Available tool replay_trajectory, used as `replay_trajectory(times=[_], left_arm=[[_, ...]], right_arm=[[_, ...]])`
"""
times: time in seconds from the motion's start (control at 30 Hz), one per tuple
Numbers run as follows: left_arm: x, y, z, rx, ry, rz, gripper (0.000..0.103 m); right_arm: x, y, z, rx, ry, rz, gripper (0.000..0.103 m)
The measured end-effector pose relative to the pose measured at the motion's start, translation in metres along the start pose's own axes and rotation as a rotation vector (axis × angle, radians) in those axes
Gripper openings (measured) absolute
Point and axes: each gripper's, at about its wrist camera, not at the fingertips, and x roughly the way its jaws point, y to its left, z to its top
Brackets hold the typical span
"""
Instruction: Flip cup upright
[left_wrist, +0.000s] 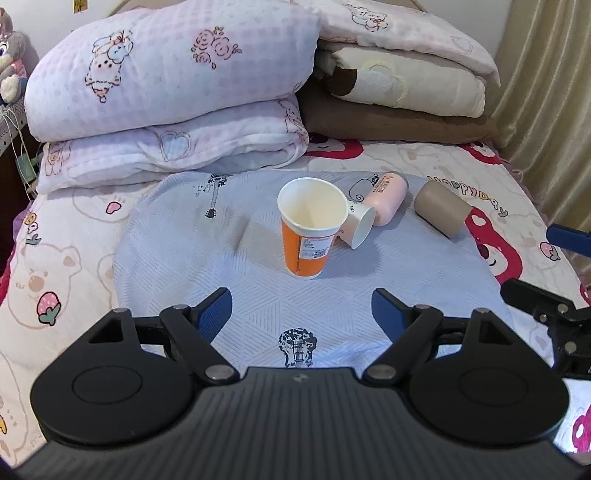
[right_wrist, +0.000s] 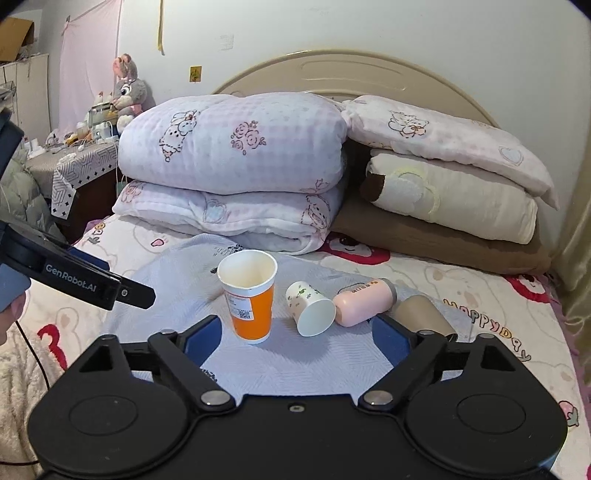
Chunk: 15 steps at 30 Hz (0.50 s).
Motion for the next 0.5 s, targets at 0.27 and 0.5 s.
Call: replay_trajectory(times=[0.27, 0.5], left_arm=[[-0.007, -0.006, -0.007, -0.004, 0.033, 0.043, 0.100], [-0.012, 0.001, -0.016, -0.047, 0.040, 0.033, 0.100]], right_arm=[[-0.001, 0.005, 0.007, 0.015, 0.067, -0.058, 0.103], [-0.001, 0.006, 0.007, 0.046, 0.117, -0.070, 0.103]])
